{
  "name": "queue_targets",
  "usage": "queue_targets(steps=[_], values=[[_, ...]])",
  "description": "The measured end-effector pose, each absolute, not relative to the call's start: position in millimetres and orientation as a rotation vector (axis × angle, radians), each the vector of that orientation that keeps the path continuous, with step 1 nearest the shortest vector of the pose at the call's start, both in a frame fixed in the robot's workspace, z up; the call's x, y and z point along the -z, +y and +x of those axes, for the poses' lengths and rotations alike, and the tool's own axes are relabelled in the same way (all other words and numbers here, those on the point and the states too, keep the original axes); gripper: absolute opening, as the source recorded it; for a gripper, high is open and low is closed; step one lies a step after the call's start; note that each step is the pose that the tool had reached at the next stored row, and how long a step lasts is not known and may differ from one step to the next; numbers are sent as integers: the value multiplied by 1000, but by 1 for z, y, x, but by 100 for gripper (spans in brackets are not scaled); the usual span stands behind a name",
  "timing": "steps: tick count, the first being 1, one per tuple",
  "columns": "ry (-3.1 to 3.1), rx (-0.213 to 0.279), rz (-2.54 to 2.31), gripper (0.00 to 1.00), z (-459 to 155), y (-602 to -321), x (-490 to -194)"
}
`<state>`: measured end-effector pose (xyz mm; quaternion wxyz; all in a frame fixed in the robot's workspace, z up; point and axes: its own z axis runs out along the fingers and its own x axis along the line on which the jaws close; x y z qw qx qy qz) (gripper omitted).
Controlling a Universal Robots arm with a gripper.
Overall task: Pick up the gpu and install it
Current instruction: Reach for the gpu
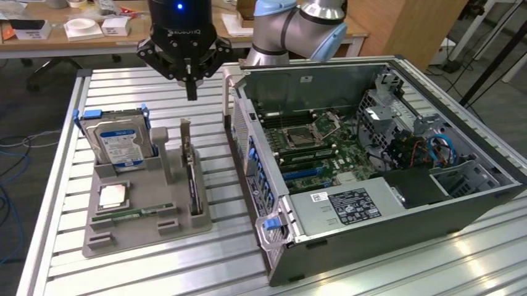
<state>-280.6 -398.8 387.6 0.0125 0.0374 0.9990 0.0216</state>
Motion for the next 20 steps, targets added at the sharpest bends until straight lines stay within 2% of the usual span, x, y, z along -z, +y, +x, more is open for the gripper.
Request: queue_targets(steps=[20], values=[[3114,-67,117,11,-297,-399,-387]])
